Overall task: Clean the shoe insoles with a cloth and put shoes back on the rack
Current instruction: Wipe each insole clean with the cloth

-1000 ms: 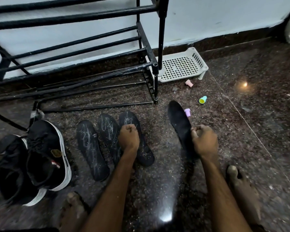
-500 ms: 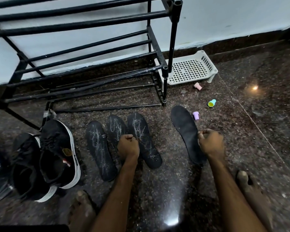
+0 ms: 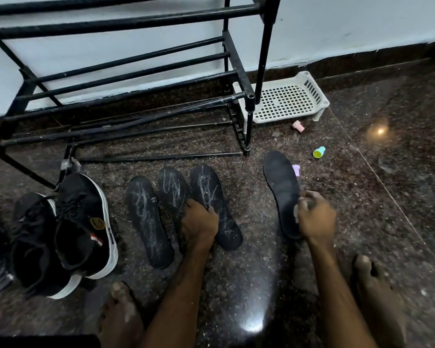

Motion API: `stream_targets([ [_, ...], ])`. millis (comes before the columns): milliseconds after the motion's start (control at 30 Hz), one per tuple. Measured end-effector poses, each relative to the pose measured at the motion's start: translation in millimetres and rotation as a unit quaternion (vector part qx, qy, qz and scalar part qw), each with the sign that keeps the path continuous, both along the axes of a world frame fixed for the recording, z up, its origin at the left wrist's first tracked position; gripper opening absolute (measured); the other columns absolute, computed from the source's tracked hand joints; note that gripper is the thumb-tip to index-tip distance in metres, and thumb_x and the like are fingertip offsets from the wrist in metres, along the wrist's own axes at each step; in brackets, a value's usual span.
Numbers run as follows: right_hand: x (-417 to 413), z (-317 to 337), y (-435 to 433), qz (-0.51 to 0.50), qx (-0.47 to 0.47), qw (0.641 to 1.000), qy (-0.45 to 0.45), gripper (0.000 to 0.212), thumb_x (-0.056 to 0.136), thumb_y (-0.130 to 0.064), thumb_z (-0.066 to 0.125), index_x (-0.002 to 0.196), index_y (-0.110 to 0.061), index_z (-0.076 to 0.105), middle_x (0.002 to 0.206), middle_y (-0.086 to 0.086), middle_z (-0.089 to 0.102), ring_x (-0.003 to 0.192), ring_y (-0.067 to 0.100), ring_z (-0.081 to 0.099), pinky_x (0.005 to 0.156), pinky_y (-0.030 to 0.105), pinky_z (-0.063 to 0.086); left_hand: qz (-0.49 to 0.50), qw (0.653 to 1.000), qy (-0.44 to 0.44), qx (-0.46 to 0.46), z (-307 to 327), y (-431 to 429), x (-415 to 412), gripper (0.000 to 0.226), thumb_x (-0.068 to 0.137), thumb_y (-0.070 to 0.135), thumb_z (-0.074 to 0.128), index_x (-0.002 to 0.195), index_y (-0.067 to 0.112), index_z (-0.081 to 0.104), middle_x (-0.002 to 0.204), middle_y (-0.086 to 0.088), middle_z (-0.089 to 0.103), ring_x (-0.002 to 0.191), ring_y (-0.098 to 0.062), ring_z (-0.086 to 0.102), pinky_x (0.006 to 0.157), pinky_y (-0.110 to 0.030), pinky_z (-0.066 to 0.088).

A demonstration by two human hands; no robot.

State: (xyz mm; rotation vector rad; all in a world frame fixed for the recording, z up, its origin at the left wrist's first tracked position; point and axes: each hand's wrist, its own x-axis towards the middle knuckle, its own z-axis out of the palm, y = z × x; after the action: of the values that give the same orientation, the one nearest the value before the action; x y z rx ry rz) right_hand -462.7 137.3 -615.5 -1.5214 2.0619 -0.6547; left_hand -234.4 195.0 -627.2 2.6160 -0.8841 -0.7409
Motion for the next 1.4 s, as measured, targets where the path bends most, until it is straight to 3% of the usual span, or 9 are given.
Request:
stream_targets([
  [167,57,-5,10,0.171,0.103,0.979,-0.029,0.016,0.092,-0.011,0.058,0.1,-0.014,0.072,0.094,0.008,0.073,0.086,0.022,0.067,0.072,0.021,0.045,0.023,0.998,0.047,-0.026,-1,-1,1,0.045,0.092,0.023,0.066,0.128,0.006,0.044,0.121,-0.015,0.06,0.11,-0.038,0.06,0.085,-0.043,0.05],
  [333,74,-19,18,0.168,0.129,0.977,-0.038,0.02,0.094,-0.024,0.057,0.109,-0.017,0.067,0.104,0.01,0.072,0.099,0.028,0.067,0.088,0.037,0.054,0.104,0.955,0.257,-0.102,-7,-3,6,0.043,0.092,0.007,0.065,0.133,0.002,0.051,0.094,-0.011,0.066,0.073,-0.025,0.063,0.071,-0.043,0.06],
  [567,66,7,41,0.175,0.069,0.971,-0.146,0.039,0.093,-0.042,0.062,0.116,-0.011,0.068,0.101,0.003,0.071,0.096,0.017,0.065,0.085,0.025,0.047,0.043,0.884,0.423,-0.195,29,34,9,0.041,0.094,0.0,0.06,0.133,-0.002,0.048,0.081,-0.004,0.055,0.063,-0.013,0.055,0.06,-0.035,0.059],
  [867,49,112,73,0.291,0.011,0.931,-0.22,0.034,0.092,-0.036,0.066,0.064,-0.018,0.059,0.053,-0.009,0.055,0.053,0.008,0.049,0.059,0.033,0.042,-0.08,0.884,0.393,-0.241,147,68,24,0.062,0.091,0.064,0.04,0.13,0.02,0.06,0.126,-0.002,0.061,0.112,-0.019,0.06,0.094,-0.046,0.051],
  [1000,39,144,92,0.341,0.043,0.905,-0.25,0.041,0.088,-0.046,0.066,0.073,-0.009,0.066,0.064,0.011,0.066,0.059,0.013,0.056,0.06,0.031,0.043,-0.094,0.895,0.311,-0.305,169,62,31,0.061,0.083,0.072,0.054,0.092,0.013,0.068,0.095,-0.005,0.061,0.086,-0.019,0.061,0.091,-0.049,0.055],
  [1100,35,172,107,0.351,0.05,0.898,-0.261,0.03,0.095,-0.028,0.064,0.065,-0.021,0.067,0.06,-0.01,0.064,0.058,0.001,0.056,0.059,0.02,0.041,-0.071,0.886,0.309,-0.34,172,64,28,0.072,0.074,0.069,0.067,0.082,-0.002,0.07,0.087,-0.009,0.067,0.079,-0.021,0.062,0.09,-0.045,0.055],
  [1200,33,178,114,0.348,0.029,0.891,-0.289,0.025,0.094,-0.03,0.065,0.073,-0.019,0.07,0.069,-0.002,0.069,0.067,0.007,0.06,0.066,0.026,0.044,-0.056,0.821,0.44,-0.359,196,83,9,0.061,0.085,0.064,0.059,0.109,0.01,0.071,0.113,-0.008,0.072,0.107,-0.027,0.066,0.097,-0.049,0.051],
  [1300,35,172,117,0.35,0.036,0.874,-0.334,0.048,0.087,-0.048,0.069,0.085,0.0,0.066,0.084,0.036,0.064,0.075,0.029,0.059,0.073,0.042,0.046,-0.051,0.73,0.575,-0.366,200,86,-5,0.078,0.092,0.068,0.028,0.132,0.008,0.056,0.125,-0.016,0.065,0.116,-0.031,0.062,0.099,-0.046,0.05],
  [1400,46,170,120,0.352,0.033,0.871,-0.34,0.036,0.092,-0.034,0.066,0.097,0.002,0.069,0.098,0.03,0.069,0.088,0.031,0.066,0.085,0.047,0.052,-0.035,0.652,0.676,-0.341,204,80,-16,0.092,0.091,0.074,0.019,0.142,0.003,0.046,0.135,-0.024,0.056,0.115,-0.038,0.059,0.1,-0.052,0.048],
])
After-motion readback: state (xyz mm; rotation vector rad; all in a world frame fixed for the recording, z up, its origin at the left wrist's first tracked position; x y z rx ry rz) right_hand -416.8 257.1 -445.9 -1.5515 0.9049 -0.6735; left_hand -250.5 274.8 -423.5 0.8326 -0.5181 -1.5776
